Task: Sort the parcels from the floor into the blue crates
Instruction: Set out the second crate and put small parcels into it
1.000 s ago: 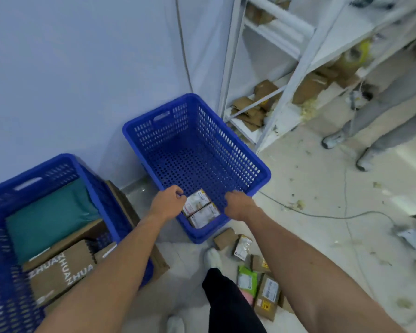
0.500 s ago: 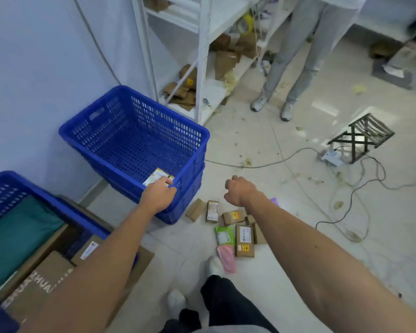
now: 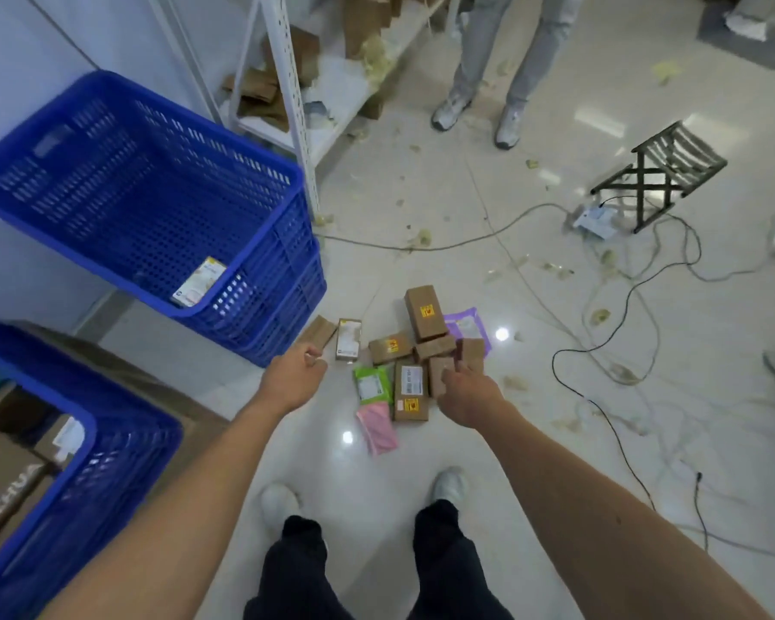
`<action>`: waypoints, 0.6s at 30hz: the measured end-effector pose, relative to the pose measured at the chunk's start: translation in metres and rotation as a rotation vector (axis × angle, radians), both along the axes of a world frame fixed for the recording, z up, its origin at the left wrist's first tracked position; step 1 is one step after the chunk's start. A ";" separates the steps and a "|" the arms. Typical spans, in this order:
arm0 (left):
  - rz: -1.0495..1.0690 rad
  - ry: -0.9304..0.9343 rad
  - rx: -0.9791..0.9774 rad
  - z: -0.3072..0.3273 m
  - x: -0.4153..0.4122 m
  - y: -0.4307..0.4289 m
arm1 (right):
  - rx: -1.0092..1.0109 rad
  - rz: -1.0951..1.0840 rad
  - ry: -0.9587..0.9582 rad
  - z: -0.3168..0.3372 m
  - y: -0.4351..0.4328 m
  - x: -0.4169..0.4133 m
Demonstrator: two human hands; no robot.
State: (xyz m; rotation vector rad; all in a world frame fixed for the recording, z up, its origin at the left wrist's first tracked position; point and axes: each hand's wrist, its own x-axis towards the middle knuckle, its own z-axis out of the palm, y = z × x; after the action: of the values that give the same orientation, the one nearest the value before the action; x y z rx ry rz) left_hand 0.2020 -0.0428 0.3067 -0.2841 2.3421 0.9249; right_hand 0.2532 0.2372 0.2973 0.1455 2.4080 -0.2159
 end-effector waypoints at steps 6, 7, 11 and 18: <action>0.104 -0.105 -0.041 -0.071 0.033 0.045 | -0.034 0.061 -0.053 -0.076 0.047 0.023; 0.109 -0.117 -0.051 -0.085 0.036 0.048 | -0.038 0.064 -0.062 -0.090 0.051 0.024; 0.130 -0.152 -0.059 -0.147 0.046 0.054 | -0.047 0.092 -0.097 -0.157 0.054 0.030; 0.055 -0.197 -0.127 -0.291 0.063 0.042 | -0.077 0.073 -0.181 -0.307 0.025 0.047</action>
State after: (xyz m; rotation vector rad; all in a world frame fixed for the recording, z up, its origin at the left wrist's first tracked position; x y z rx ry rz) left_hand 0.2646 -0.0010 0.0160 -0.4714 2.2227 0.7379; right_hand 0.2997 0.2620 -0.0095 0.0399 2.2167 -0.2508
